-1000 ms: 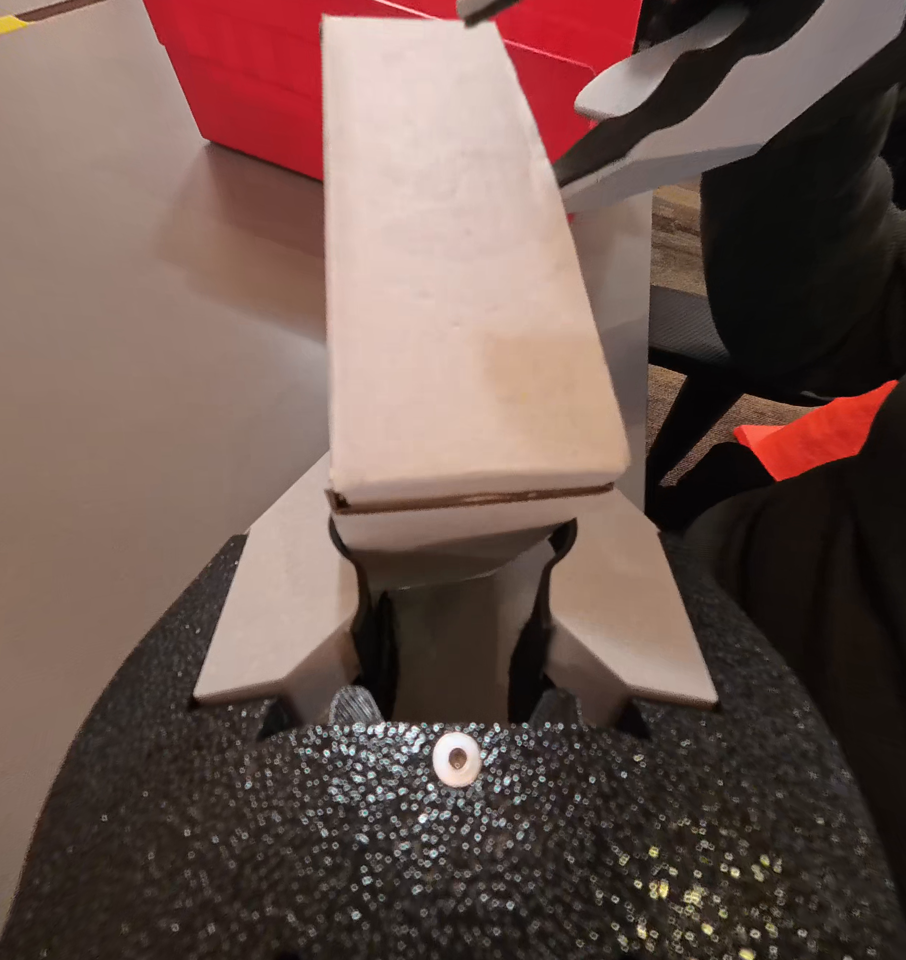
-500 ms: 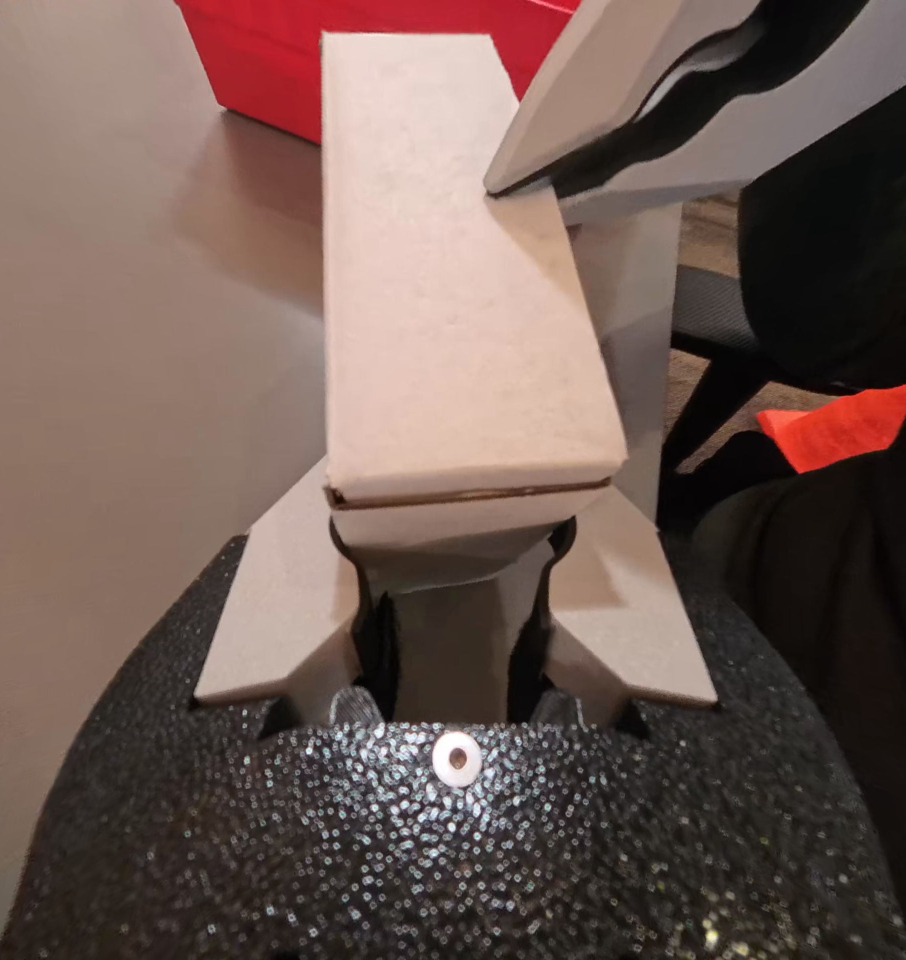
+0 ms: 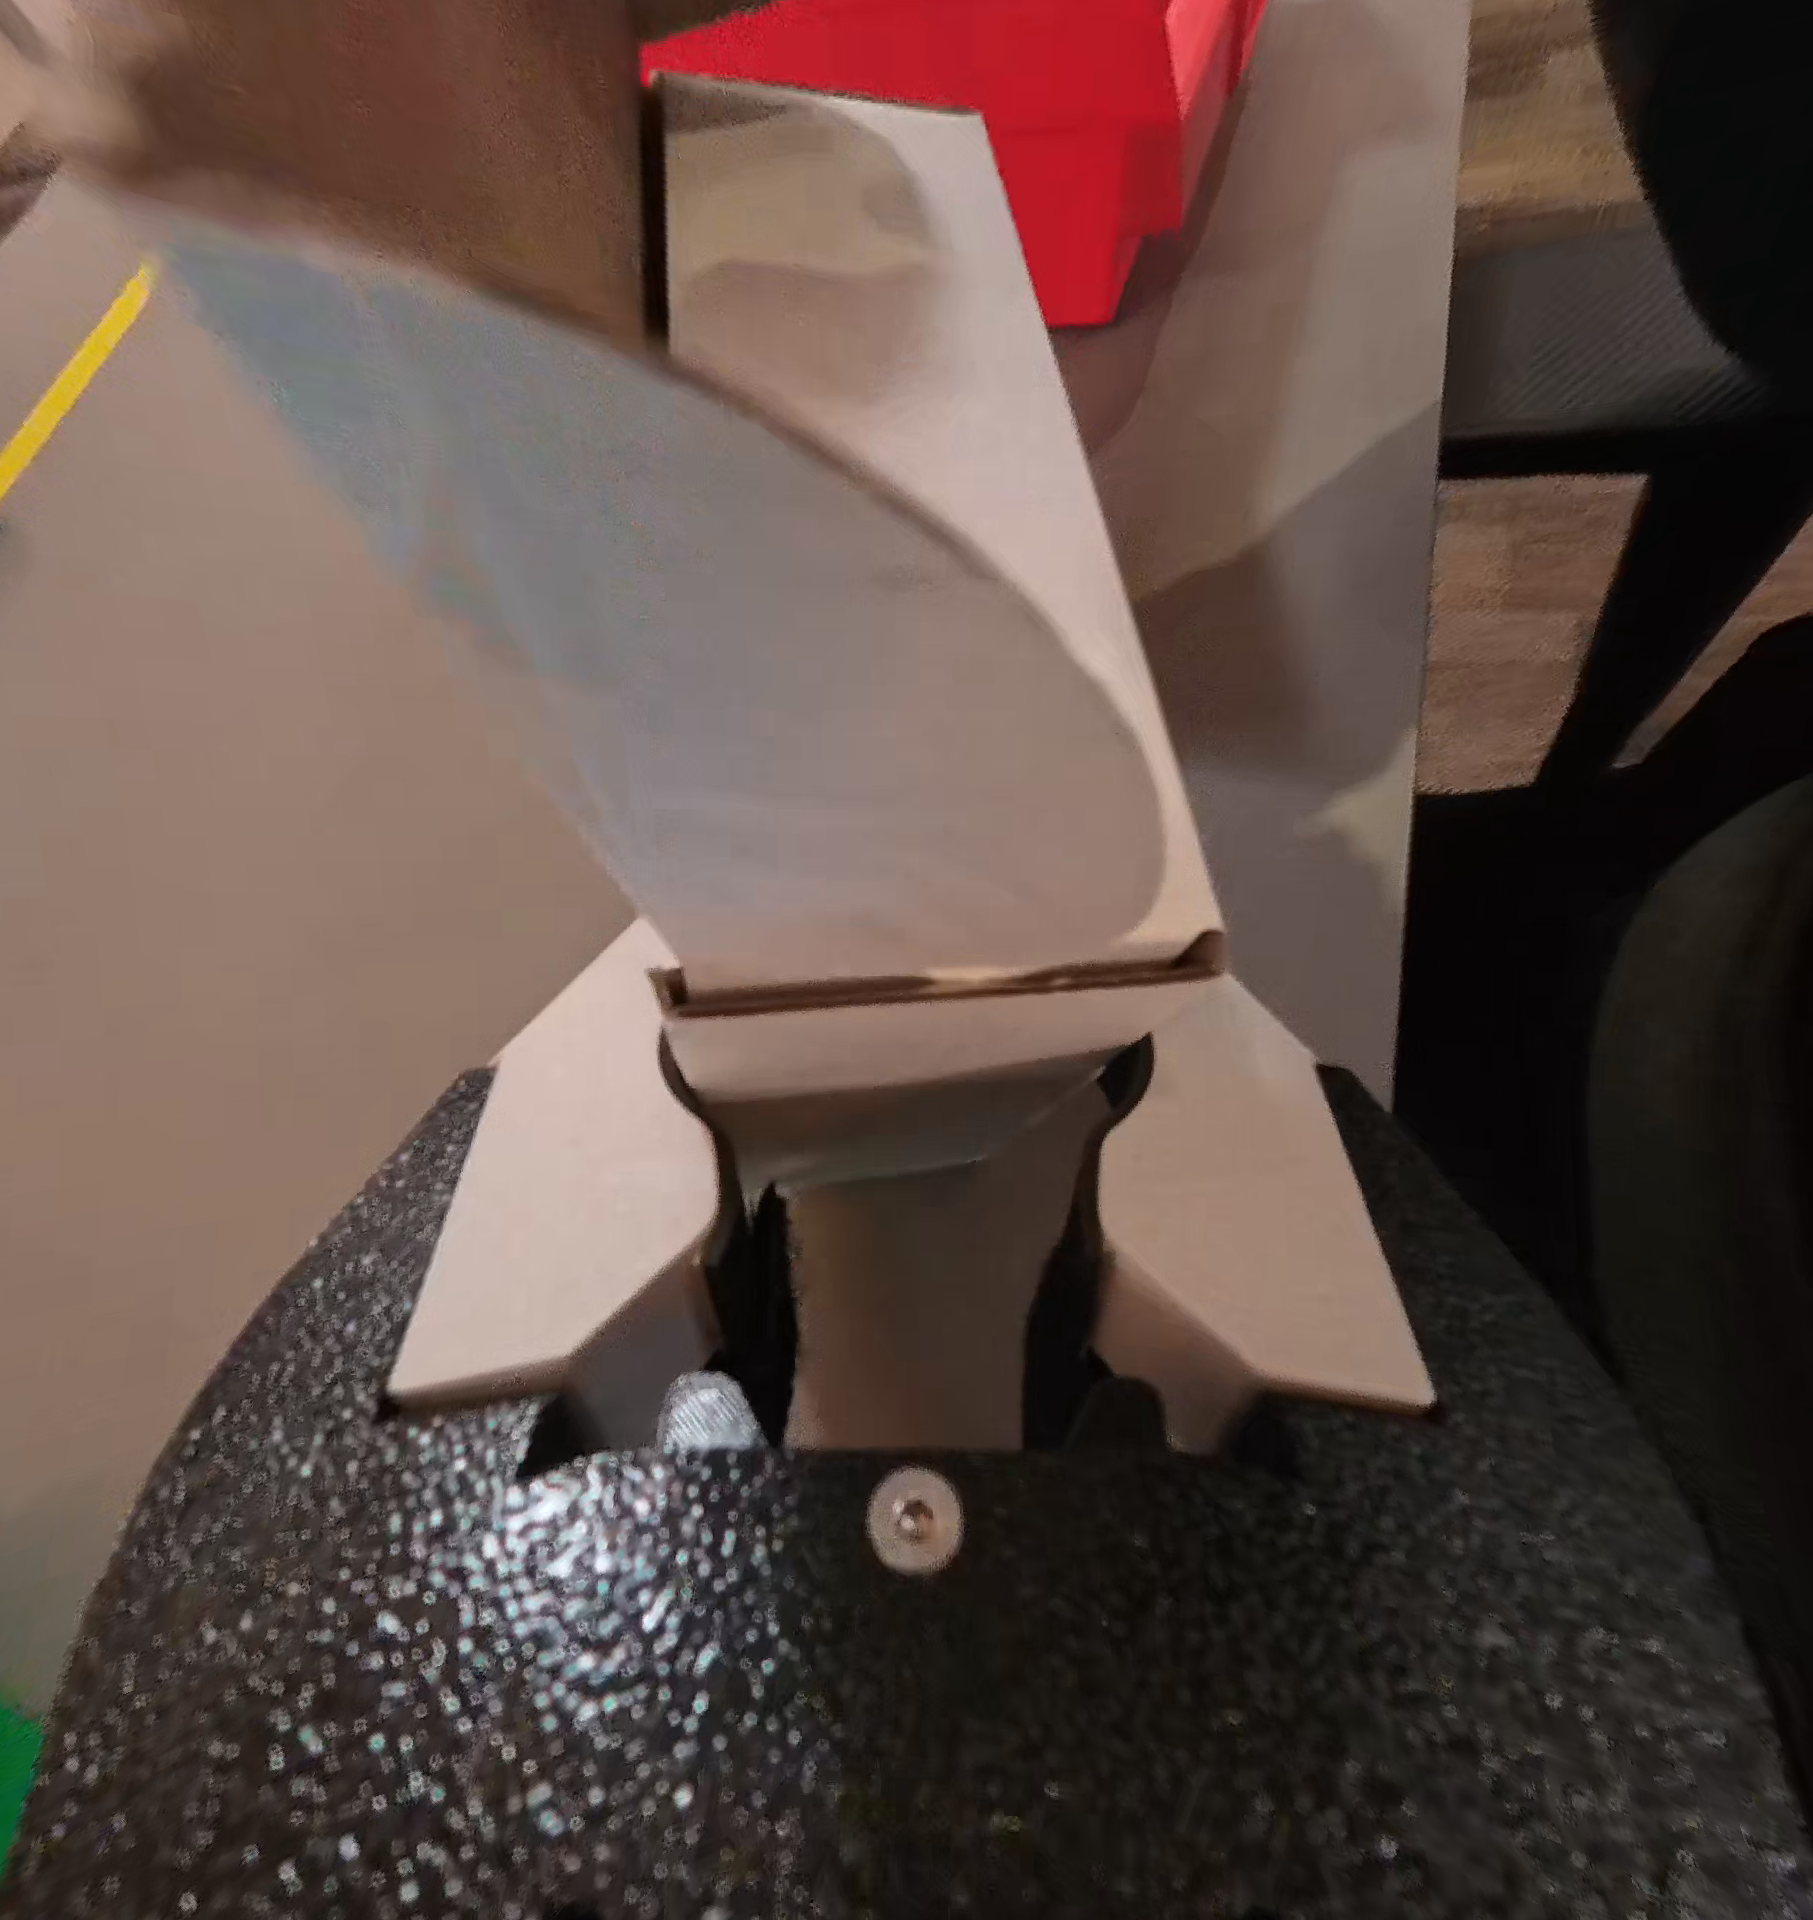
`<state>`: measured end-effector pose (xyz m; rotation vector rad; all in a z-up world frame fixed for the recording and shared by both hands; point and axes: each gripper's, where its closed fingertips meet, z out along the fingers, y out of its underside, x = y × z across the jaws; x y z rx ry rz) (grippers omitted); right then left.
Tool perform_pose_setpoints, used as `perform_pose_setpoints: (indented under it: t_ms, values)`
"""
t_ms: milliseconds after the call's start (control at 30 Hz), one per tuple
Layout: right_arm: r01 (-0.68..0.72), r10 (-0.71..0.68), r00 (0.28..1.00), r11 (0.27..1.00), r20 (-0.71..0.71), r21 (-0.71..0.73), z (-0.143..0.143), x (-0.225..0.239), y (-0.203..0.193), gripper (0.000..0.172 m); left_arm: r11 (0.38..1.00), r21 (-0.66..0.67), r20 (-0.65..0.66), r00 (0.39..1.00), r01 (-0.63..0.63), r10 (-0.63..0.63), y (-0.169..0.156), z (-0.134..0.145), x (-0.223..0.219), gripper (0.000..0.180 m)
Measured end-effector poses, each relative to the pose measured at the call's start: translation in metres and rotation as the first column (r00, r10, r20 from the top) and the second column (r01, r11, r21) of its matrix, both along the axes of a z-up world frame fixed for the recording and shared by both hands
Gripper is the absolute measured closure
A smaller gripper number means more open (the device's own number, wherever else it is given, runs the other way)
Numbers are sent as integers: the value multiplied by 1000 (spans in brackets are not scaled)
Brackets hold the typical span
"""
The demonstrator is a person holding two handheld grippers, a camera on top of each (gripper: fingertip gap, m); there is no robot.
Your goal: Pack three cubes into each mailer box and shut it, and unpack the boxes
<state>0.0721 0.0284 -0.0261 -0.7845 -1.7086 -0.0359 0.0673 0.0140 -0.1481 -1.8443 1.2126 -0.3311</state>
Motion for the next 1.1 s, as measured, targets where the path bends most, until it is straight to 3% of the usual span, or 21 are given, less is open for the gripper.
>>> perform_pose_setpoints:
  t_ms: [300,533,600,733,833,967,1100]
  values:
    - [-22,25,999,997,41,-75,-7,3,-8,166,927,371,-293,954,52,63,21,-3,-20,109]
    - [-11,21,996,993,87,-117,-16,6,-6,172,992,124,-99,995,-2,15,13,0,-24,105]
    - [-14,29,995,989,94,-150,-17,7,-8,172,993,115,-70,998,11,-3,9,4,-24,104]
    - [-9,38,991,977,130,-214,-21,15,-16,172,995,94,8,999,31,-32,-1,23,-18,81]
    - [15,31,984,966,174,-256,-25,21,-23,172,990,113,79,992,88,-97,-16,43,-4,84]
    - [38,51,969,936,243,-350,-36,27,-37,171,982,107,11,987,157,-159,-33,43,11,90]
    - [59,81,950,902,302,-428,-48,31,-48,172,968,167,-104,980,186,-170,-37,38,15,114]
